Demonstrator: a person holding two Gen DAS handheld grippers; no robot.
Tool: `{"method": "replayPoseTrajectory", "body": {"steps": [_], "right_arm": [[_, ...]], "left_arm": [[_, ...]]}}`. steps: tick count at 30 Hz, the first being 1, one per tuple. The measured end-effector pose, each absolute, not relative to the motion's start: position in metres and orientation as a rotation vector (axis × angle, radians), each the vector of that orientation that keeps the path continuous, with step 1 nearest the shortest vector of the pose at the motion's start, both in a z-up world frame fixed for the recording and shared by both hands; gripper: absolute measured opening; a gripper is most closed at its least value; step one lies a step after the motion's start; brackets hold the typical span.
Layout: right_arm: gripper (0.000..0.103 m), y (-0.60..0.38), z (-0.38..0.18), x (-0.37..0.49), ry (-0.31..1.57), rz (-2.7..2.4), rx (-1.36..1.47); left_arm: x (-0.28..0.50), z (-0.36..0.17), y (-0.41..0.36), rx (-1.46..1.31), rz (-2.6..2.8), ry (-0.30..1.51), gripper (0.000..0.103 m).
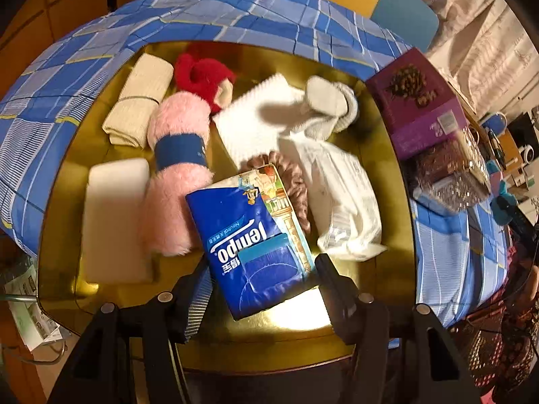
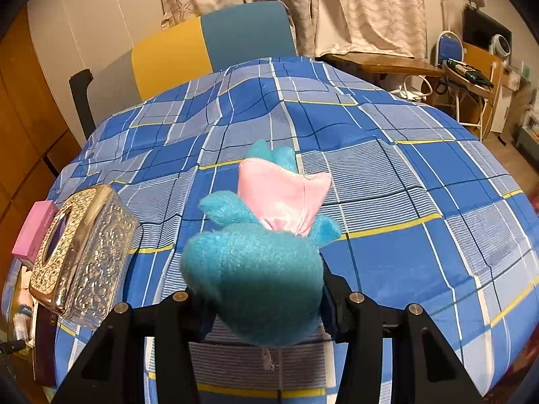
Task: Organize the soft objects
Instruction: 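Carry the Tempo pack into the gold tin and open the left tool, then carry the teal plush toy into the gold tin and open the right tool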
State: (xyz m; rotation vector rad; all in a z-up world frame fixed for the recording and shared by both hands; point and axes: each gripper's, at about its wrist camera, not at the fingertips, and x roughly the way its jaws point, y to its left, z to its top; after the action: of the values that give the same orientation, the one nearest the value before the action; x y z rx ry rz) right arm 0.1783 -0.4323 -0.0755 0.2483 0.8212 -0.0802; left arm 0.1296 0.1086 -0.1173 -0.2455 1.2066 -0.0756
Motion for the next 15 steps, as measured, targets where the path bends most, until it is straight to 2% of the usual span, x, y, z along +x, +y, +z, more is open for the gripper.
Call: {"method": "replayPoseTrajectory", "body": {"steps": [8,15], "right_arm": [[0.050,-0.420,-0.064,0.158,0.801,-0.086,0.247],[0.050,-0.402,-0.041,0.145,0.763,-0.071,0.249]], "left_arm": [[0.109,-0.119,0.107,-0.173,-0.092,1.231,0.062],[0.080,-0.099,0.123,-0.249,-0.105,1.087,0.062]]}}
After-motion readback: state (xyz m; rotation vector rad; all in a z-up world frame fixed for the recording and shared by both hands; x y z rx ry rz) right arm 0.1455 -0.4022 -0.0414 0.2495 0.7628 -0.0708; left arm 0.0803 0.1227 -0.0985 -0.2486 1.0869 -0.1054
